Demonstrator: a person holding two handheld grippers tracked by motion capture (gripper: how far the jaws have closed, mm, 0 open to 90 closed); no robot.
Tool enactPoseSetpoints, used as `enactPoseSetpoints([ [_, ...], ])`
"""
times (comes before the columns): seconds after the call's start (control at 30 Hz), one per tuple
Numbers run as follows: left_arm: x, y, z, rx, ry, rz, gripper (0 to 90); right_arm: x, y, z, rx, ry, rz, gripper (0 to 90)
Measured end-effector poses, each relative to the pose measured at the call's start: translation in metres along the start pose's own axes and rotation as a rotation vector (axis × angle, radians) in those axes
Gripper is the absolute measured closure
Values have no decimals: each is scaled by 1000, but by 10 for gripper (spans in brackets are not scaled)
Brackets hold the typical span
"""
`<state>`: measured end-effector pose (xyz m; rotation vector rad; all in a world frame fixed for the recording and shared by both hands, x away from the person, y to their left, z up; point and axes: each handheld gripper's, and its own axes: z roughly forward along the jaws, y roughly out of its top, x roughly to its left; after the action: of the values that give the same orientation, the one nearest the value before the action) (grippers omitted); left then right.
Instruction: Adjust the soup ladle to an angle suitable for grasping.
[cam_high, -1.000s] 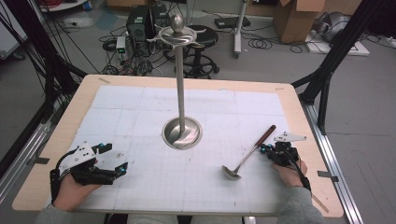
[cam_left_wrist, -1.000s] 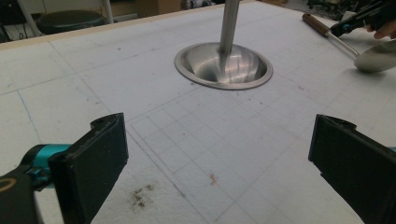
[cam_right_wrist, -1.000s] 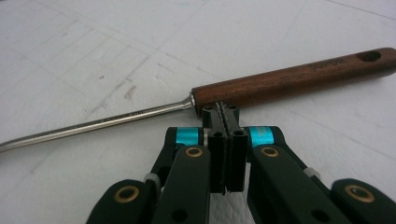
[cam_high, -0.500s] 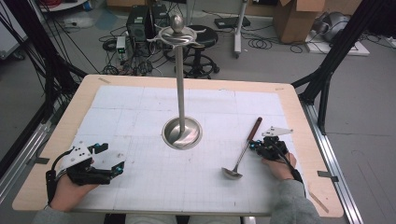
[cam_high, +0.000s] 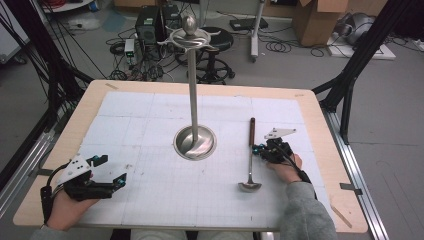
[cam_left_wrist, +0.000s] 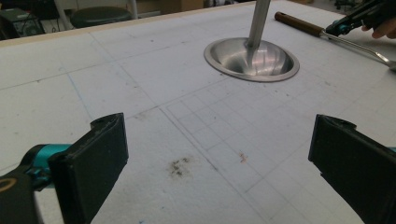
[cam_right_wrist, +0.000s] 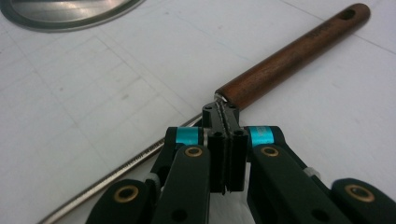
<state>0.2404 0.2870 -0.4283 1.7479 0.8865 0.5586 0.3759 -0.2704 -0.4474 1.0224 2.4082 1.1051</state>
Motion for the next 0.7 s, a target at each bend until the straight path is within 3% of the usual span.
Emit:
enactPoseSetpoints([
  [0.7, -1, -10, -24, 8, 69, -24, 54, 20, 27, 29, 23, 107, -91, 900],
])
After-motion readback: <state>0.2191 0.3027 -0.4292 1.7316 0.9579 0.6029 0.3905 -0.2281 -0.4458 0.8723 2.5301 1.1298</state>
